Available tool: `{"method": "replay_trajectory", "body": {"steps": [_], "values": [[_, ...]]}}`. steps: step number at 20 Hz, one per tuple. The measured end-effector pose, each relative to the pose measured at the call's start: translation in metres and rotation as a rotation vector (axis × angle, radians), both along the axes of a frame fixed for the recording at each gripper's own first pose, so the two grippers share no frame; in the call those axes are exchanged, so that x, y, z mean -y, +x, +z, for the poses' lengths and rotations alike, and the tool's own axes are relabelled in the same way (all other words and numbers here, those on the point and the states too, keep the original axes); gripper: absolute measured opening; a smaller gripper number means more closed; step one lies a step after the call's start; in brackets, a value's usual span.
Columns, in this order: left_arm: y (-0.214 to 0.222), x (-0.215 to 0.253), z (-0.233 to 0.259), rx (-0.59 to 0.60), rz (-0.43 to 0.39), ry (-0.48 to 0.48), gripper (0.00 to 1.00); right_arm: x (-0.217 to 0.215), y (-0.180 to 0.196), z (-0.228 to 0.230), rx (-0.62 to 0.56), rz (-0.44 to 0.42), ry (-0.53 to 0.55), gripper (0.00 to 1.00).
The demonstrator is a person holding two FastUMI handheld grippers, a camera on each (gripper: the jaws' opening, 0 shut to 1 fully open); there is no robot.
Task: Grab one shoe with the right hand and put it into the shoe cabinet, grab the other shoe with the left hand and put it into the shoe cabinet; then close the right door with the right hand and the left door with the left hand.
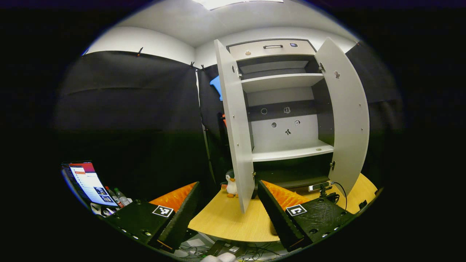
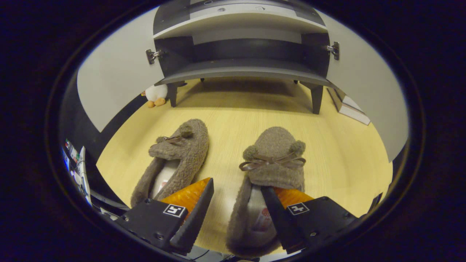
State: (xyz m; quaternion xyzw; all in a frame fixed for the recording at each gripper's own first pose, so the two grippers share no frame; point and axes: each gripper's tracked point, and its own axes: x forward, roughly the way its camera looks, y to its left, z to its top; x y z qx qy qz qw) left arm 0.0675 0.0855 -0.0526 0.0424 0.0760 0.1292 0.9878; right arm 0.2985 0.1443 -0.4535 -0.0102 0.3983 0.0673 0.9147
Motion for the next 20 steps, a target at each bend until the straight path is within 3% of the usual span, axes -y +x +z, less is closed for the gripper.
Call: {"method": "replay_trajectory", "body": {"steps": [2, 4, 6, 7, 9, 13, 15, 20], "values": [[0.013, 0.000, -0.003, -0.006, -0.005, -0.006, 0.96, 0.002, 0.011, -0.002, 0.009, -0.021, -0.007, 0.84], [0.023, 0.003, -0.008, -0.014, -0.014, -0.015, 0.96, 0.008, 0.022, -0.001, 0.040, -0.036, -0.025, 0.74], [0.031, 0.007, -0.008, -0.018, -0.027, -0.023, 1.00, 0.016, 0.030, -0.001, 0.046, -0.066, -0.018, 0.47], [0.034, 0.010, -0.007, -0.016, -0.035, -0.024, 0.96, 0.016, 0.031, 0.003, 0.042, -0.072, -0.002, 0.26], [0.038, 0.013, -0.004, -0.006, -0.046, -0.018, 0.97, 0.019, 0.033, 0.008, 0.044, -0.063, -0.002, 0.12], [0.042, 0.024, -0.004, 0.000, -0.072, -0.027, 0.96, 0.021, 0.034, 0.050, 0.087, -0.031, 0.015, 0.10], [0.041, 0.029, -0.004, 0.003, -0.084, -0.036, 1.00, 0.020, 0.033, 0.086, 0.135, -0.007, 0.022, 0.10], [0.039, 0.036, -0.009, 0.007, -0.103, -0.053, 0.96, 0.012, 0.045, 0.193, 0.306, 0.059, 0.014, 0.09]]}}
